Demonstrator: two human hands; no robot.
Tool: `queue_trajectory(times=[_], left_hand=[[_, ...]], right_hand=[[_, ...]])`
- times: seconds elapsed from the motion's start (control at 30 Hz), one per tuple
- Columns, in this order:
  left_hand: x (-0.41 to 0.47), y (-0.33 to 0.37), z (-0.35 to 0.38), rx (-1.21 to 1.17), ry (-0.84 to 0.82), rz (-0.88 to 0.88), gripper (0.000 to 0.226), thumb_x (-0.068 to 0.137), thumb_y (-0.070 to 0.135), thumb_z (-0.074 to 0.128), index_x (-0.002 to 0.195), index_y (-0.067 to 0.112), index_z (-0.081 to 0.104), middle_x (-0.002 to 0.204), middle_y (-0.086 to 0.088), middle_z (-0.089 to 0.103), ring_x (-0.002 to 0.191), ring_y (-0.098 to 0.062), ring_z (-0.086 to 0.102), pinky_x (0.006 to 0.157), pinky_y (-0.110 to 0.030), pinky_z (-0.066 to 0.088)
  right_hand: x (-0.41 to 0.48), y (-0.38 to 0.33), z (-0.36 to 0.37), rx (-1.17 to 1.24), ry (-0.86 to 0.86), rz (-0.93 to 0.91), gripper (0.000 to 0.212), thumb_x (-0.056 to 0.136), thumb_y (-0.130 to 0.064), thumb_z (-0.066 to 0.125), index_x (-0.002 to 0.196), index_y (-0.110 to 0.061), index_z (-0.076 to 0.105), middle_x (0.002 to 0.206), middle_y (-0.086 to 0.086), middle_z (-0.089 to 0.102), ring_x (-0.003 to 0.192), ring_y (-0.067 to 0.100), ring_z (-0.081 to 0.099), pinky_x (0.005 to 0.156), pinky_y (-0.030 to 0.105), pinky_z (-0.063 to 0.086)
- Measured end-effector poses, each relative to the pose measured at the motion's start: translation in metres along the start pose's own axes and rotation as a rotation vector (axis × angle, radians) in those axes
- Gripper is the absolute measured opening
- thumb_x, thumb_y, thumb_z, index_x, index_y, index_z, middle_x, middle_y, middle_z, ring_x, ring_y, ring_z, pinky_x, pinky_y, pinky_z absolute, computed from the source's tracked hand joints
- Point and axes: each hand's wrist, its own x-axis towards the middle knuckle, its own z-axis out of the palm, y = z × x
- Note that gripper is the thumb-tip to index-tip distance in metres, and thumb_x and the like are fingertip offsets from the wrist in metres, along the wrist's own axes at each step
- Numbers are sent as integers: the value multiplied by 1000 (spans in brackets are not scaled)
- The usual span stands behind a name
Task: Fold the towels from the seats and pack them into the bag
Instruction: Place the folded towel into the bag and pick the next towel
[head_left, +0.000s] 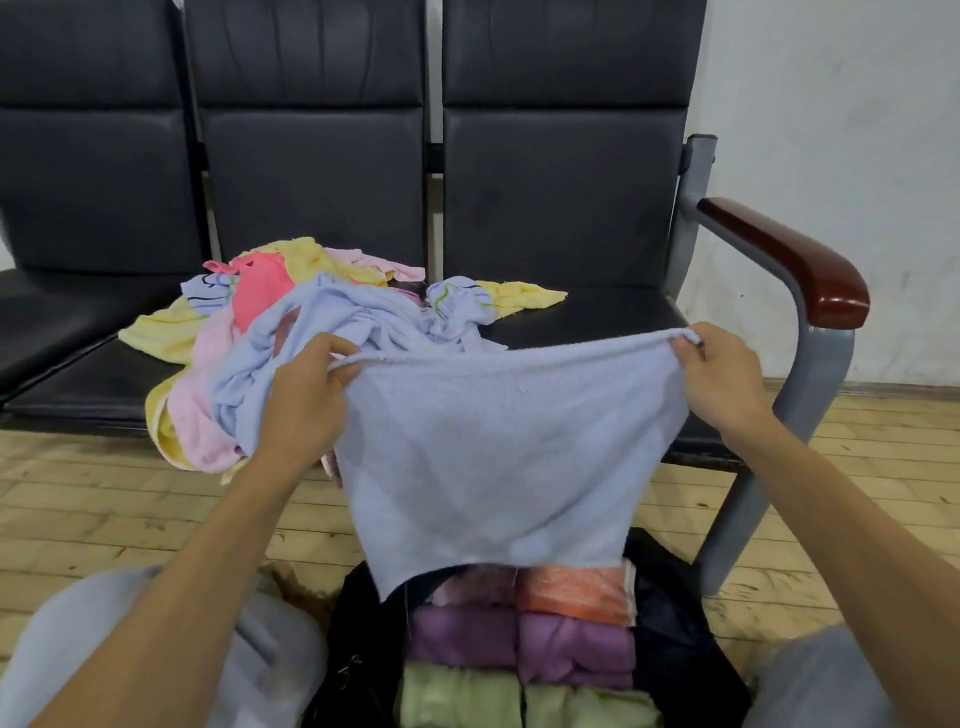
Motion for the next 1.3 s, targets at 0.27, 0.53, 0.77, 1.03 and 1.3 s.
queue_trajectory(times=[0.27, 0.53, 0.77, 1.03, 1.3], left_hand=[[2, -5, -1, 13, 6, -37, 16, 95, -5, 50, 87, 6, 59, 74, 10, 55, 72, -5, 52, 59, -5, 35], [2, -12, -5, 84, 37, 35, 16, 94, 13, 60, 99, 6, 73, 88, -8, 68, 83, -20, 55, 73, -24, 33], [1, -6, -6, 42, 10, -24, 14, 93, 11, 60, 95, 5, 73, 80, 2, 65, 66, -12, 53, 62, -3, 36], [4, -12, -3, 8, -52, -142, 11, 97, 14, 55, 95, 12, 66, 62, -5, 55, 52, -18, 46, 50, -28, 34], [8, -6, -3, -408, -10, -319, 10, 96, 10, 58, 101, 10, 66, 90, -11, 67, 82, -27, 63, 77, -41, 56]], right_hand=[[-2, 2, -6, -96, 16, -76, 29, 105, -21, 37, 114, -3, 58, 97, 9, 55, 85, 20, 49, 73, 28, 36], [-5, 7, -6, -102, 39, -114, 26, 101, -24, 50, 112, -7, 67, 102, 16, 68, 88, 28, 63, 91, 47, 54], [-4, 9, -5, -169, 35, -115, 27, 101, -23, 49, 111, -8, 68, 92, 14, 70, 82, 28, 66, 84, 32, 48], [-3, 11, -5, -223, 40, -131, 21, 100, -15, 50, 106, -10, 69, 89, 12, 69, 75, 23, 63, 75, 28, 48], [-1, 9, 0, -135, 49, -93, 21, 100, -17, 51, 107, -8, 69, 96, 14, 71, 83, 26, 67, 86, 33, 51]])
